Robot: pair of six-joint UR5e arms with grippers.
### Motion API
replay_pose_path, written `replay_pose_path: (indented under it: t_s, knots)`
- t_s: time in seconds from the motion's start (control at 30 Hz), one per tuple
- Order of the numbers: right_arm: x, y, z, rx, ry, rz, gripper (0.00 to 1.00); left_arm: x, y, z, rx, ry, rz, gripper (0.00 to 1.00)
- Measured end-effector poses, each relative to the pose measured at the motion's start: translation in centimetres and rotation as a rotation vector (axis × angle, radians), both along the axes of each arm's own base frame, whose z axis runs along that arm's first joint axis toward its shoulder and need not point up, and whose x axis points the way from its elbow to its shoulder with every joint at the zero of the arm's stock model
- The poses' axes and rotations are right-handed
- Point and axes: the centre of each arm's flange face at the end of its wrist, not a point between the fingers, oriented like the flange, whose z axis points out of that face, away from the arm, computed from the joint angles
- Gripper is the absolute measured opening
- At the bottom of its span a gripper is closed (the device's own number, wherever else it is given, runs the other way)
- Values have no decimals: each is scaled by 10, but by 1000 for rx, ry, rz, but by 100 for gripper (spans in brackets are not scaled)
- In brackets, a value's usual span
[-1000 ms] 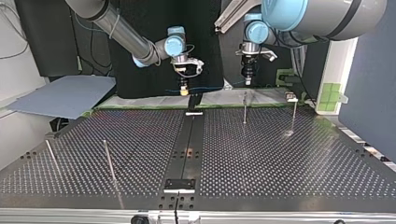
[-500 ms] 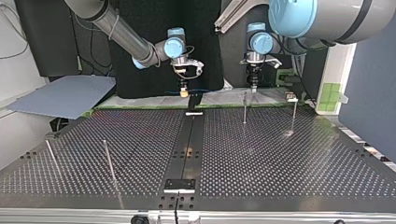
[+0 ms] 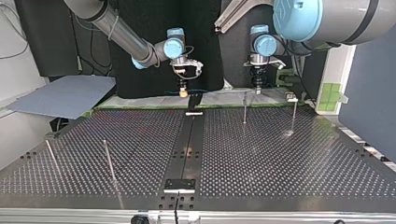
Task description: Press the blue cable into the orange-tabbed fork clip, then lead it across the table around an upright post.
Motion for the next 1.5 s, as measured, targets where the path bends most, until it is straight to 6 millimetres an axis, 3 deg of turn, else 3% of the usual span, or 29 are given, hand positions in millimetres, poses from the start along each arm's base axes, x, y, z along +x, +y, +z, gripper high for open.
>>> replay_pose_path:
  t_s: [0.43,0.6,0.77,1.13,1.5]
  knots:
    - [-6,-6,-4,4,9,-5,0,3,-4,1,1,-4,-40,0]
    - [-11,-6,-17,18,22,-7,0,3,-4,1,1,-3,-41,0]
    - [-17,-8,-33,28,30,-14,0,5,-6,-11,6,15,-44,0]
    - [-20,-15,-34,24,32,-16,0,16,2,-46,46,67,2,0]
    - [-18,-18,-31,19,39,-13,0,15,4,-43,62,75,-4,0]
